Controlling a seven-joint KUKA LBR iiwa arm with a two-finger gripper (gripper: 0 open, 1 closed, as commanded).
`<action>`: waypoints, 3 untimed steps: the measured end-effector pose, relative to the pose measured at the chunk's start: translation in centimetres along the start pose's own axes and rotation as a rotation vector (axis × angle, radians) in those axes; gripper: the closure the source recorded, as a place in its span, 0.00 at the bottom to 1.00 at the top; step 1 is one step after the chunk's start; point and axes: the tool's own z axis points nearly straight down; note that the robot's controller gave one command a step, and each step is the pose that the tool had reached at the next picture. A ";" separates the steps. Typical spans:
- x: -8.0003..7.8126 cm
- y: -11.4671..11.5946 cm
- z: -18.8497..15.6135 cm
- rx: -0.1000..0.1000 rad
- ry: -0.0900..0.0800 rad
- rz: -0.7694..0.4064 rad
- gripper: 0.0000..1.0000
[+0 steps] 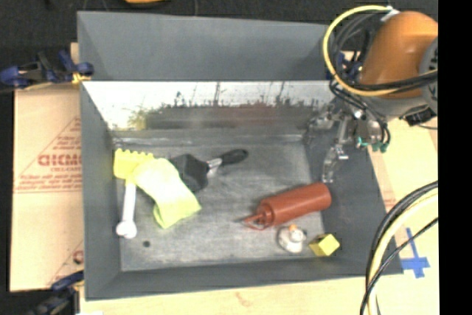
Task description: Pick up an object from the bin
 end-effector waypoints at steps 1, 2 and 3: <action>3.0 -0.4 4.0 0.001 -0.006 -0.116 0.00; 9.2 4.3 8.6 0.000 -0.001 -0.203 1.00; 9.2 4.3 8.6 0.000 -0.001 -0.204 1.00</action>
Offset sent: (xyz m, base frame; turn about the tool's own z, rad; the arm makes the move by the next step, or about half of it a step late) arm -0.0934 0.0444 -0.0901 -0.2006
